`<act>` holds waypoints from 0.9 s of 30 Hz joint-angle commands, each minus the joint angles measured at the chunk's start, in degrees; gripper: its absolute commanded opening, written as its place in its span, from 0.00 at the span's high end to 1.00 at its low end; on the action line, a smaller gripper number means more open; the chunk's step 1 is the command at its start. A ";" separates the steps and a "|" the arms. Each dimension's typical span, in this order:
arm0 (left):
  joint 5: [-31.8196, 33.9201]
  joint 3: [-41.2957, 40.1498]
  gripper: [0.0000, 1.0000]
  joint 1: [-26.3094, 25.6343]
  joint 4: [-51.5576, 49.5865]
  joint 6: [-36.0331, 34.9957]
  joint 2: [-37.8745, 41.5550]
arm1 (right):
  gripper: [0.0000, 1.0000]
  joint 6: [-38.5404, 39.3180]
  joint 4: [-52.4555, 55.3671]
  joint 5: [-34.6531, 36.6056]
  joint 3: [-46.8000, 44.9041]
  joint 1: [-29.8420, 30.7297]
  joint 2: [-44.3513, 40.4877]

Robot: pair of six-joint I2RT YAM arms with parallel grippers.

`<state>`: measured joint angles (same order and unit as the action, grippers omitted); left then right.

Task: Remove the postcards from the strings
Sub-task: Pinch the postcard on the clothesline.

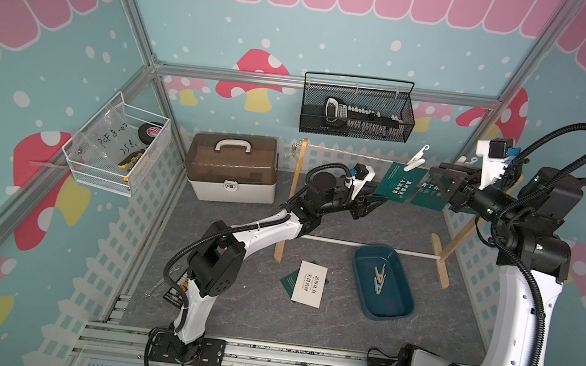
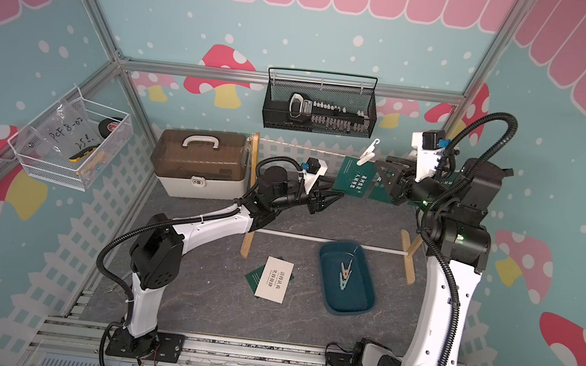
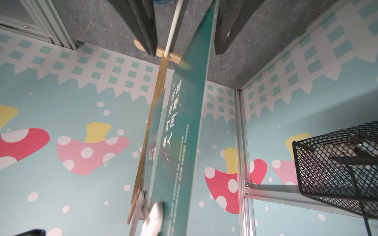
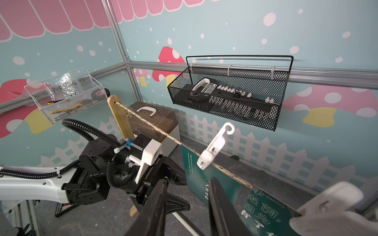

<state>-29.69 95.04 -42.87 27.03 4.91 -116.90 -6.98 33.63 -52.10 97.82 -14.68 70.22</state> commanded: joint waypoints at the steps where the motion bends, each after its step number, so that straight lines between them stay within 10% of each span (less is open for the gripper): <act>1: -2.64 2.45 0.57 0.33 0.57 -0.02 -1.46 | 0.65 3.21 -1.96 -2.94 -0.63 -0.28 0.82; 27: -18.07 1.77 1.00 1.89 10.22 9.25 -1.74 | 0.53 0.75 -11.11 -9.87 -2.24 -0.29 4.69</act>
<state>-43.51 96.16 -41.65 32.69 11.18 -117.91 -5.89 25.43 -60.20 96.36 -14.68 74.65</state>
